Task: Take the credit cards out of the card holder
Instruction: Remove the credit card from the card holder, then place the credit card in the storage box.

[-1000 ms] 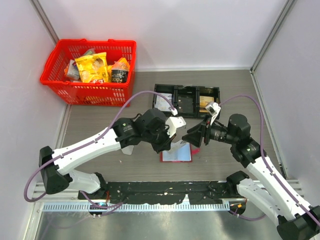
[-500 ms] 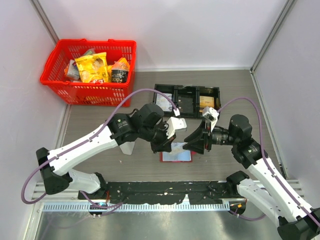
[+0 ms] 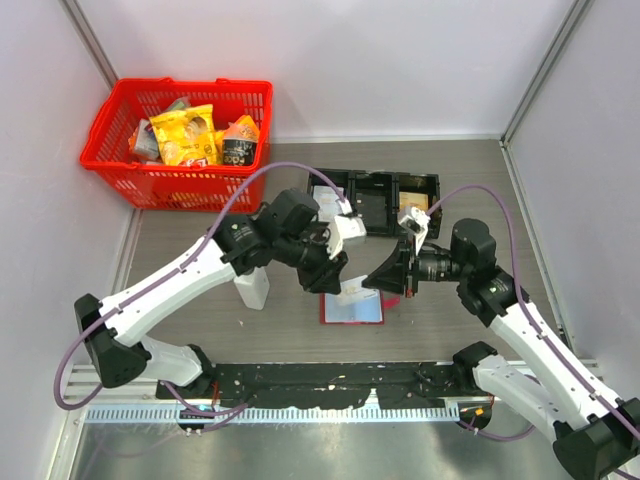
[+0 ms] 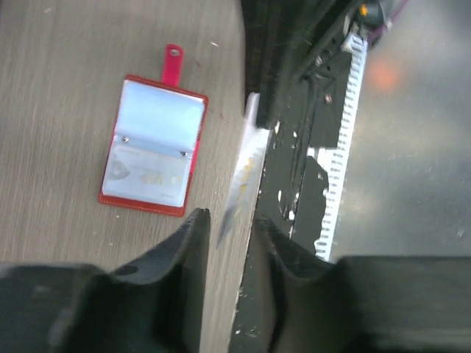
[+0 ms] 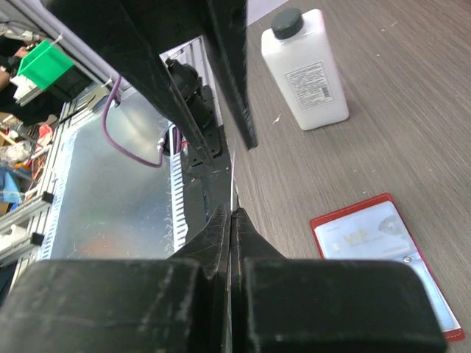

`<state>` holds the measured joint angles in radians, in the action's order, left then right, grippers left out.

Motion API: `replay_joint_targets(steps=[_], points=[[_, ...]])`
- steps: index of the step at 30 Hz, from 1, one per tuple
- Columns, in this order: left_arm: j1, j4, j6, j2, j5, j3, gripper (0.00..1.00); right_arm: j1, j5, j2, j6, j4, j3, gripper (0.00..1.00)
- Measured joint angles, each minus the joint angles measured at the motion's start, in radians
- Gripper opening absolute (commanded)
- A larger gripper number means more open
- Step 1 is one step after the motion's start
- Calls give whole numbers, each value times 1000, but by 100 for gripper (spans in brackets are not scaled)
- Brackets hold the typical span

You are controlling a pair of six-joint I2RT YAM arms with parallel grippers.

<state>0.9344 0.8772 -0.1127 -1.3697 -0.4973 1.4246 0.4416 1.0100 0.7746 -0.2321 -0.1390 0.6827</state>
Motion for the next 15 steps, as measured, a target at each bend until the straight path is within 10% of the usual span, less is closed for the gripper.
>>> replay_joint_targets(steps=[7,15], points=[[-207,-279,226,159,60,-214,98,1,-137,60,-124,154,-22,1],[-312,-676,565,391,124,-548,100,1,-305,92,-386,475,-148,1]])
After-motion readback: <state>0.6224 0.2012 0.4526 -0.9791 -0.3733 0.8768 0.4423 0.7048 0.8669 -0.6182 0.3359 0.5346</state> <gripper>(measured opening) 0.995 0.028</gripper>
